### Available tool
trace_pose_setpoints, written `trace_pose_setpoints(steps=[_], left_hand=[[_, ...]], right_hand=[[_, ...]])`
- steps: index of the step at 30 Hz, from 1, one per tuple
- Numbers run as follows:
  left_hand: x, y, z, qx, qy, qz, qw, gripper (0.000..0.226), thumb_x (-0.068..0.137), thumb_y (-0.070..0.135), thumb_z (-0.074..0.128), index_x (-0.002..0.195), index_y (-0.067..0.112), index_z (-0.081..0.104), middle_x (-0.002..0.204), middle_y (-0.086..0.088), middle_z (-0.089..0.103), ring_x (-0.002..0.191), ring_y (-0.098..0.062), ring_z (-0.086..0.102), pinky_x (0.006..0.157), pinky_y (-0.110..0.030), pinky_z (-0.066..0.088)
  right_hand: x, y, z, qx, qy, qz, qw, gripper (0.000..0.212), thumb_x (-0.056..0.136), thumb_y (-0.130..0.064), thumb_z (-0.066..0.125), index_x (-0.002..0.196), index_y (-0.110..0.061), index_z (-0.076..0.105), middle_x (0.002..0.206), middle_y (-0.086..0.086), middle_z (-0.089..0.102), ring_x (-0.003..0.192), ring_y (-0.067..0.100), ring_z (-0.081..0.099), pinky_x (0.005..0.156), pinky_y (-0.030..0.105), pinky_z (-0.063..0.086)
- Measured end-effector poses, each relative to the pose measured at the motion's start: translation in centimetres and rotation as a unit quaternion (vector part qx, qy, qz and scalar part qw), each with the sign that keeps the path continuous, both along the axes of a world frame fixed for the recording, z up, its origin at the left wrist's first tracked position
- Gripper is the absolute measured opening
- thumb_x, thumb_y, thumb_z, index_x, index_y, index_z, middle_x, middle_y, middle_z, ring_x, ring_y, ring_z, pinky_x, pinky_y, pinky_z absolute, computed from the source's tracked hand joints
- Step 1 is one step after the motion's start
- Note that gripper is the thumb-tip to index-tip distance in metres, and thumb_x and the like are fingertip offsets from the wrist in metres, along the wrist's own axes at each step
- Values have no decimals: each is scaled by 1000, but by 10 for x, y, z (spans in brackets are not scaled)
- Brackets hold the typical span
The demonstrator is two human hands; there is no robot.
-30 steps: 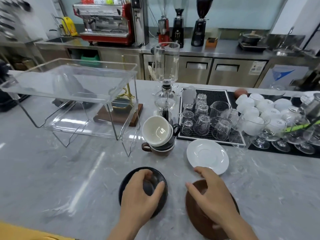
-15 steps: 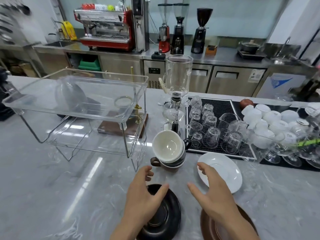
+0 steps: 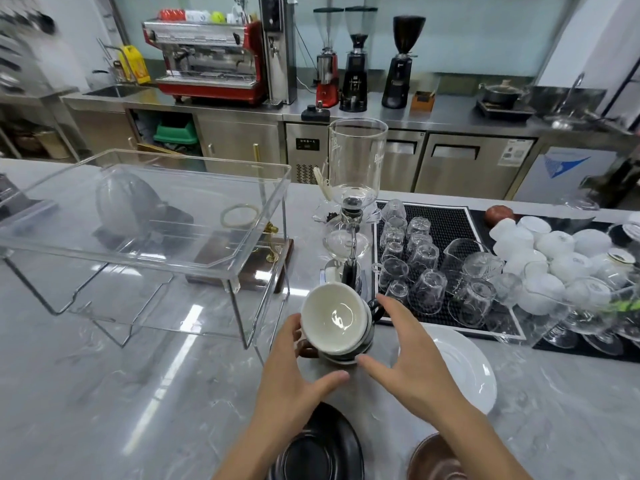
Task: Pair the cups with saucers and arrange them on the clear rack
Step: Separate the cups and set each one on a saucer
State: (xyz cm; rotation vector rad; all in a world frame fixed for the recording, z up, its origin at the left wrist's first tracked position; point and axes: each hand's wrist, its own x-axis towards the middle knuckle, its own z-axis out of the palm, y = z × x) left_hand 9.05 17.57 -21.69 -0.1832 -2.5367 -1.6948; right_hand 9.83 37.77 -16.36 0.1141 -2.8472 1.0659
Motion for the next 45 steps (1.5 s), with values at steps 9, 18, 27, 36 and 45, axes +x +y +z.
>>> trace_pose_setpoints(steps=[9, 18, 27, 36, 45], left_hand=[[-24, 1, 0, 11, -19, -27, 999, 101, 56, 44, 96, 142, 39, 41, 125, 43, 54, 109, 20, 57, 81, 1, 45], [-33, -1, -4, 27, -11, 4, 1000, 87, 48, 48, 98, 121, 56, 51, 121, 39, 61, 108, 13, 62, 83, -2, 47], [-24, -1, 12, 38, 33, 27, 998, 85, 44, 54, 95, 117, 62, 52, 118, 37, 65, 109, 13, 63, 85, -9, 48], [8, 13, 34, 75, 80, 8, 994, 90, 46, 40, 98, 122, 62, 56, 116, 33, 69, 102, 6, 68, 81, -7, 52], [17, 49, 51, 127, 59, -89, 986, 94, 43, 41, 97, 130, 51, 61, 124, 15, 71, 116, -6, 65, 80, -25, 62]], right_hand=[[-35, -3, 0, -19, -35, 61, 997, 107, 65, -52, 78, 155, -37, 21, 159, -19, 29, 147, 4, 26, 121, 27, 22], [-43, -11, 0, -11, -34, 69, 997, 103, 62, -41, 82, 152, -34, 32, 152, -19, 39, 140, 3, 32, 124, 42, 17], [-35, -15, 14, -30, -12, 84, 996, 98, 66, -31, 81, 151, -34, 32, 153, -26, 33, 144, -17, 9, 125, 26, -3], [5, 3, 35, -122, -2, 70, 990, 101, 54, -34, 85, 143, -51, 39, 136, -33, 53, 128, -10, 49, 109, 24, 42], [38, 44, 36, -179, 35, 18, 983, 92, 50, -33, 95, 129, -47, 51, 121, -20, 66, 112, 2, 63, 89, 12, 53]])
